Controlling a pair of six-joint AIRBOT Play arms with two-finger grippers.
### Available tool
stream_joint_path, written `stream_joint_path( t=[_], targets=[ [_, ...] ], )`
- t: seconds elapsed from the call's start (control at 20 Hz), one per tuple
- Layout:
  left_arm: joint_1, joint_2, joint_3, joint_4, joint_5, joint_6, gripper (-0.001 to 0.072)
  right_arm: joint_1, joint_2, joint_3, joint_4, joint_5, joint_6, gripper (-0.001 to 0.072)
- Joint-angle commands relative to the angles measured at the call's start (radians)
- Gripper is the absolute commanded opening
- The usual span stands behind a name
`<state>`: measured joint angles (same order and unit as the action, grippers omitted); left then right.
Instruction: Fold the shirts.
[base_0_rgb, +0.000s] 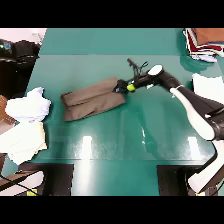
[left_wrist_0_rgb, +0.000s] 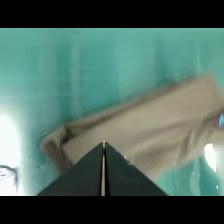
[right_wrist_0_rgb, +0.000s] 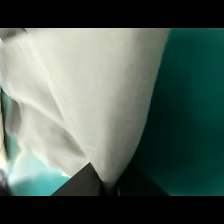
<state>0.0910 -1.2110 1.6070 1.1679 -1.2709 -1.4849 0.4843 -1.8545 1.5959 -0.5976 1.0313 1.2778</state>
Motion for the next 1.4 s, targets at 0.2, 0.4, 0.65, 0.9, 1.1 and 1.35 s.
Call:
stream_joint_path(
  t=[0.2, 0.4, 0.65, 0.9, 1.1, 1.35],
  targets=[
    [-0.246, 0.000, 0.000, -0.008, 0.112, 0.000, 0.0026, -0.391, 0.256, 0.043, -0.268, -0.041, 0.095, 0.0017],
    [-0.352, 0.000, 0.000, -0.009, 0.194, -0.001, 0.0026, -0.694, 0.328, 0.043, -0.277, -0.044, 0.095, 0.0017],
    [-0.416, 0.000, 0.000, -0.010, 0.224, -0.009, 0.0026, -0.951, 0.328, 0.023, -0.259, -0.076, 0.103, 0.0017],
    [-0.422, -0.001, 0.000, -0.009, 0.230, -0.011, 0.0027, -1.016, 0.328, 0.060, -0.185, -0.079, 0.102, 0.0017],
    [-0.422, -0.009, 0.000, -0.009, 0.230, -0.010, 0.0026, -1.014, 0.329, 0.217, -0.181, 0.001, 0.102, 0.0017],
    [-0.422, -0.010, 0.000, -0.009, 0.230, -0.008, 0.0027, -1.021, 0.329, 0.363, -0.183, 0.145, 0.121, 0.0017]
  ],
)
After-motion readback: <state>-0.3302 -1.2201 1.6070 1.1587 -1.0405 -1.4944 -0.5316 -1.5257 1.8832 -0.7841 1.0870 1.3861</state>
